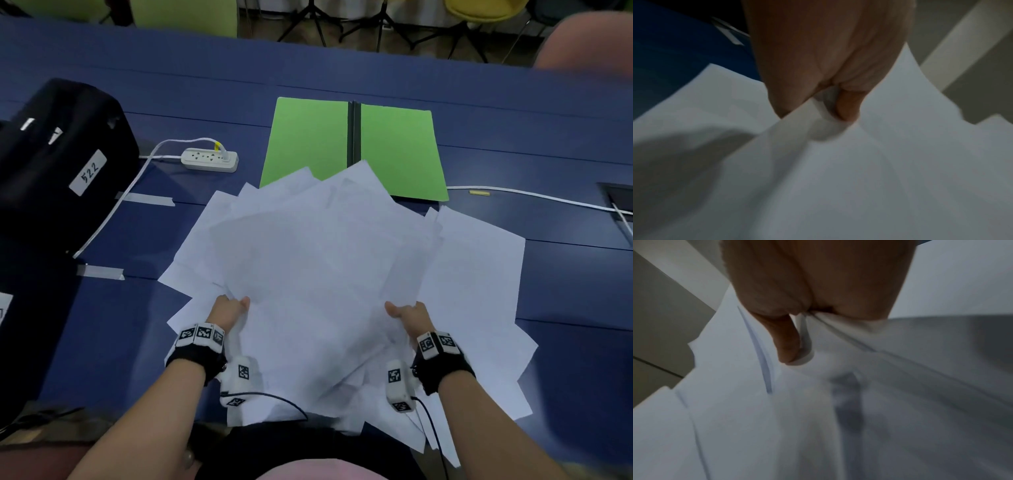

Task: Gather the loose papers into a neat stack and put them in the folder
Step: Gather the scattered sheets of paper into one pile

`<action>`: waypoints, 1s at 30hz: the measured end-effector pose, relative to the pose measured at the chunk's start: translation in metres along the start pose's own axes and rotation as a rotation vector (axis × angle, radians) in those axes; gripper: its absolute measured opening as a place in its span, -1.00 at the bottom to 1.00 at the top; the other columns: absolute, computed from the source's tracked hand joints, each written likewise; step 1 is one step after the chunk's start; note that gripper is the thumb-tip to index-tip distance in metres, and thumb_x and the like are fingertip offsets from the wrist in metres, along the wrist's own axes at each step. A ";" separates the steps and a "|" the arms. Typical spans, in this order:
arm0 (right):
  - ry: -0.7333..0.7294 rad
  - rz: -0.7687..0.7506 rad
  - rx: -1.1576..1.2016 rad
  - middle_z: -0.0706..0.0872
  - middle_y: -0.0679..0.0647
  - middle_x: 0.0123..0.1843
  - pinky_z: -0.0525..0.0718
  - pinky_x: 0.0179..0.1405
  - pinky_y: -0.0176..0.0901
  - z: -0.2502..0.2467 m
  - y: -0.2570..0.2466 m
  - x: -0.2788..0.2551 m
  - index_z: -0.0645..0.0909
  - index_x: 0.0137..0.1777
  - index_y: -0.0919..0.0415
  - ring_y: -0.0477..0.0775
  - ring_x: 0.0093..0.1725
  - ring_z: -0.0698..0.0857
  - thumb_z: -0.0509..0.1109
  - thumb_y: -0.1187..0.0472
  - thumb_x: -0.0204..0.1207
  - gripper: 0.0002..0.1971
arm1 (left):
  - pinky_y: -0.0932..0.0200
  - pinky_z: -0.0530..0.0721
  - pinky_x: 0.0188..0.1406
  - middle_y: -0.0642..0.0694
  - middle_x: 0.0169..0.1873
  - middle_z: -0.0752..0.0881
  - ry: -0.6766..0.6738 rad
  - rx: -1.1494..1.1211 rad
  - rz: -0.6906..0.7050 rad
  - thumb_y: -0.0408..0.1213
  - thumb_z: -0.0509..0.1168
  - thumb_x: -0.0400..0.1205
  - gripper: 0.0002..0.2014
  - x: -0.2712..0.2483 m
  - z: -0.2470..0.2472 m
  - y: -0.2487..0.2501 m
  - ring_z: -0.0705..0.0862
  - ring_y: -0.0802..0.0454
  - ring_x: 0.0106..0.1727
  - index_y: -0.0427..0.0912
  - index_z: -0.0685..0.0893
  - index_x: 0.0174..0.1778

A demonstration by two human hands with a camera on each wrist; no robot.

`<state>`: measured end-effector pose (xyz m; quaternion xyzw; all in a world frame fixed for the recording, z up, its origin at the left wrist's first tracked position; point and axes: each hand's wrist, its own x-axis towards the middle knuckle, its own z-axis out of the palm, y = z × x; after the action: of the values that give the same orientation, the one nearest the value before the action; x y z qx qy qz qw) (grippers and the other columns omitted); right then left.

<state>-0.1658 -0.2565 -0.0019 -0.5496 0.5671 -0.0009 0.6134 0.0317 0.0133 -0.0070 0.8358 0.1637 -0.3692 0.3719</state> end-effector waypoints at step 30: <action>0.498 0.240 -0.656 0.34 0.38 0.48 0.54 0.31 0.27 -0.142 0.052 0.016 0.18 0.54 0.25 0.45 0.42 0.44 0.70 -0.06 0.10 0.09 | -0.02 0.49 0.42 -0.38 0.36 0.60 0.049 0.097 0.237 -0.47 0.37 0.57 -0.56 -0.005 0.052 0.004 0.57 -0.29 0.39 -0.47 0.51 0.37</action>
<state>-0.2917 -0.3415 -0.0131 -0.6288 0.7280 0.1182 0.2461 0.0048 -0.0276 -0.0247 0.8752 0.0549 -0.3095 0.3677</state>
